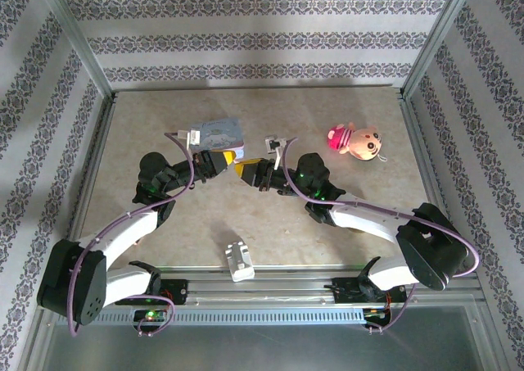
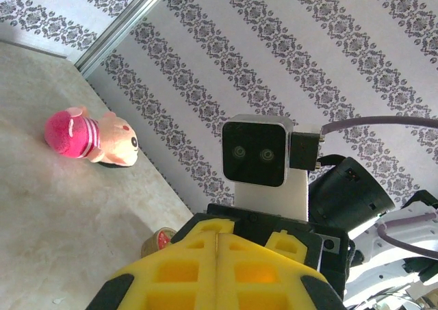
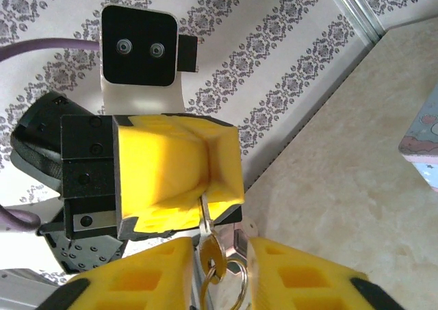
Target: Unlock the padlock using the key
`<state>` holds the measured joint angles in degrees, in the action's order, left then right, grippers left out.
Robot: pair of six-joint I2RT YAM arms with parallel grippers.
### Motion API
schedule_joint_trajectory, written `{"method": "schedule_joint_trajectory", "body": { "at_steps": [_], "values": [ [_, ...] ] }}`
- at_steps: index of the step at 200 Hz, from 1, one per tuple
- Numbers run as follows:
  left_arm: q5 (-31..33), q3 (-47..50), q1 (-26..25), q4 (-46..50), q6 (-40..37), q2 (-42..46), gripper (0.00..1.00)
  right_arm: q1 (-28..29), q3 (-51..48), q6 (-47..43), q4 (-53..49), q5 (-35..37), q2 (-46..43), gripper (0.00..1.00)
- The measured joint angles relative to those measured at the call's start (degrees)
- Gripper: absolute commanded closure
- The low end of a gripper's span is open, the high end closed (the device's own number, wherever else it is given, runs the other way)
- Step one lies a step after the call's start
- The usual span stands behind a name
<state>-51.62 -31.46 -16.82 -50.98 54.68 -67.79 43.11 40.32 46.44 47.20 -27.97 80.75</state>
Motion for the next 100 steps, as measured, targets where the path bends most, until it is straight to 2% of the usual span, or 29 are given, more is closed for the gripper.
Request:
{"method": "schedule_joint_trajectory", "body": {
  "at_steps": [77,96,100],
  "values": [
    [1.1,0.6,0.0,-0.9,0.3,-0.2,1.00,0.0,-0.4,0.4,0.7,0.0,0.0,1.00],
    [1.3,0.6,-0.1,-0.7,0.3,-0.2,1.00,0.0,-0.6,0.3,0.7,0.2,-0.1,1.00],
    [1.5,0.6,-0.1,-0.5,0.3,-0.1,0.96,0.0,-0.7,0.3,0.7,0.3,-0.1,1.00]
  ]
}}
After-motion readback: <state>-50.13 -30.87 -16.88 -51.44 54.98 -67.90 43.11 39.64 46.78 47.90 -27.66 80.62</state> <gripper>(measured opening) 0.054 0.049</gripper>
